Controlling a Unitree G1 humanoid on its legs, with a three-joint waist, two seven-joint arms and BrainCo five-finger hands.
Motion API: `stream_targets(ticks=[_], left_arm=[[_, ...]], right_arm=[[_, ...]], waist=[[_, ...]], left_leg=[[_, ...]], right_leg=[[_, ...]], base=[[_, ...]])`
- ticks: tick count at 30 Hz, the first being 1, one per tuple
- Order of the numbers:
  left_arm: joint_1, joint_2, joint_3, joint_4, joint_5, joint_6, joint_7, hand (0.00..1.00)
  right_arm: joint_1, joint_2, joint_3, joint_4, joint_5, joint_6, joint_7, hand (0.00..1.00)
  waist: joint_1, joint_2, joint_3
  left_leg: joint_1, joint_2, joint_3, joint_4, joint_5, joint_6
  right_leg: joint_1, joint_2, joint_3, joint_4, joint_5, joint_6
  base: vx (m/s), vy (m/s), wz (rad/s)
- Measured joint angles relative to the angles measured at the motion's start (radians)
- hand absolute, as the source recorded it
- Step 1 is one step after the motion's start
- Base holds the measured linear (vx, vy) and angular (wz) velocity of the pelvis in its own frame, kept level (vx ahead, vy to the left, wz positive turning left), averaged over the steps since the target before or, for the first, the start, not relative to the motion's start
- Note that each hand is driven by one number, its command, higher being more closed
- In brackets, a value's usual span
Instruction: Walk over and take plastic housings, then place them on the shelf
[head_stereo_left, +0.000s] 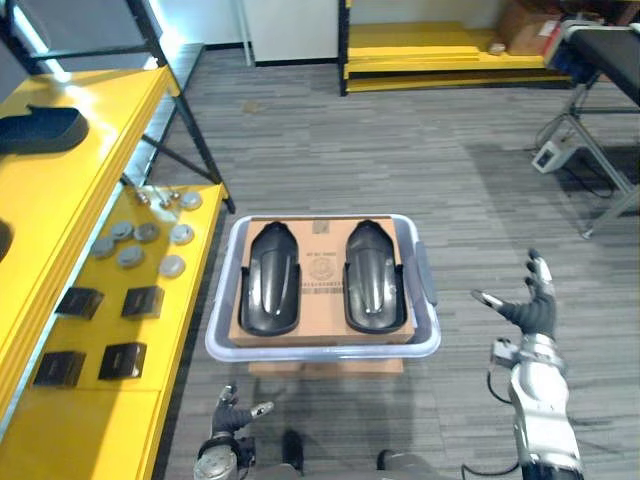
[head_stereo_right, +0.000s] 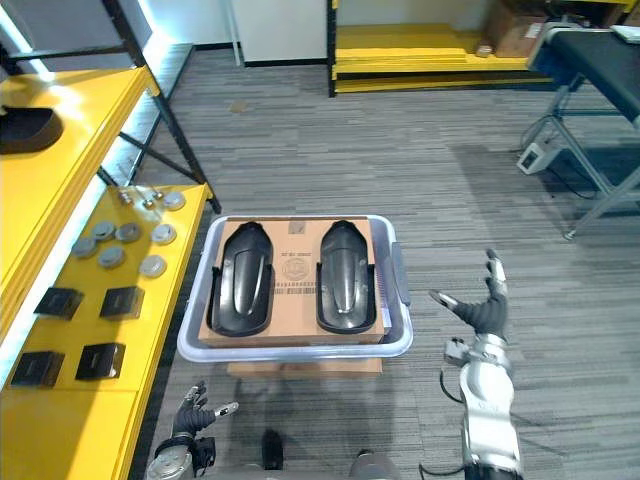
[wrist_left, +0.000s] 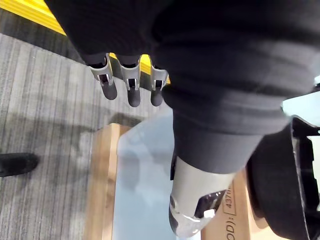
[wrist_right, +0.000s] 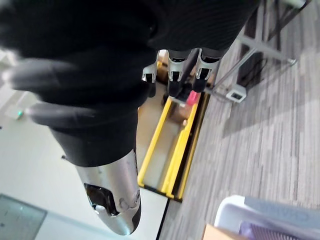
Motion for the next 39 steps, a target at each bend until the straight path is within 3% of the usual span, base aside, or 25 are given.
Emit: stream_targets(ticks=[9,15,16,18,21,29,37,39], left_arm=[[-0.062,-0.001,-0.031,-0.024,-0.002,-0.002,0.023,0.0],[-0.088,-0.002,-0.078,-0.042,-0.007,-0.025,0.046,0.0],[-0.09,-0.001,-0.084,-0.041,-0.014,-0.031,0.049,0.0],[-0.092,-0.002,-0.095,-0.04,-0.015,-0.033,0.05,0.0],[-0.114,-0.006,-0.108,-0.037,-0.018,-0.038,0.05,0.0],[-0.162,-0.013,-0.134,0.008,-0.025,-0.04,0.051,0.0],[-0.191,-0.012,-0.132,-0.021,-0.023,-0.036,0.06,0.0],[-0.185,-0.012,-0.132,-0.065,-0.022,-0.028,0.058,0.0]], right_arm=[[-0.237,-0.007,-0.059,0.264,-0.102,0.122,-0.126,0.0],[-0.423,-0.092,-0.129,0.502,-0.068,0.164,-0.201,0.0],[-0.453,-0.106,-0.129,0.537,-0.053,0.166,-0.206,1.0],[-0.502,-0.13,-0.134,0.608,-0.027,0.166,-0.207,1.0],[-0.557,-0.174,-0.148,0.664,0.024,0.158,-0.206,1.0],[-0.588,-0.213,-0.146,0.669,0.077,0.147,-0.213,1.0],[-0.316,-0.122,-0.127,0.215,-0.006,0.152,-0.211,1.0],[-0.242,-0.094,-0.138,0.117,-0.04,0.156,-0.213,1.0]], waist=[[0.017,0.049,0.121],[0.035,0.109,0.189],[0.036,0.112,0.202],[0.036,0.118,0.214],[0.035,0.123,0.24],[0.03,0.128,0.246],[0.007,0.109,0.242],[0.004,0.093,0.234]], left_leg=[[-0.103,-0.017,-0.115,-0.002,0.064,0.007],[-0.149,-0.036,-0.163,-0.002,0.087,0.006],[-0.155,-0.038,-0.166,-0.001,0.092,-0.001],[-0.165,-0.039,-0.177,-0.001,0.099,-0.006],[-0.177,-0.051,-0.195,-0.001,0.133,-0.047],[-0.208,-0.04,-0.208,-0.002,0.133,-0.047],[-0.204,-0.032,-0.192,-0.002,0.13,-0.045],[-0.188,-0.023,-0.171,-0.002,0.109,-0.015]], right_leg=[[-0.036,-0.007,-0.123,0.0,0.016,0.004],[-0.06,-0.02,-0.167,0.005,0.02,0.011],[-0.064,-0.02,-0.173,0.006,0.02,0.011],[-0.069,-0.021,-0.184,0.008,0.02,0.011],[-0.069,-0.031,-0.2,0.01,0.02,0.011],[-0.106,-0.02,-0.198,0.021,0.02,0.01],[-0.105,-0.019,-0.188,0.021,0.019,0.01],[-0.102,-0.014,-0.166,0.022,0.019,0.009]], base=[[-0.08,0.016,0.45],[-0.03,0.02,0.21],[-0.01,-0.003,0.15],[-0.01,-0.008,0.2],[-0.03,-0.009,0.18],[-0.03,0.0,-0.01],[0.0,0.001,-0.03],[0.01,0.005,-0.3]])
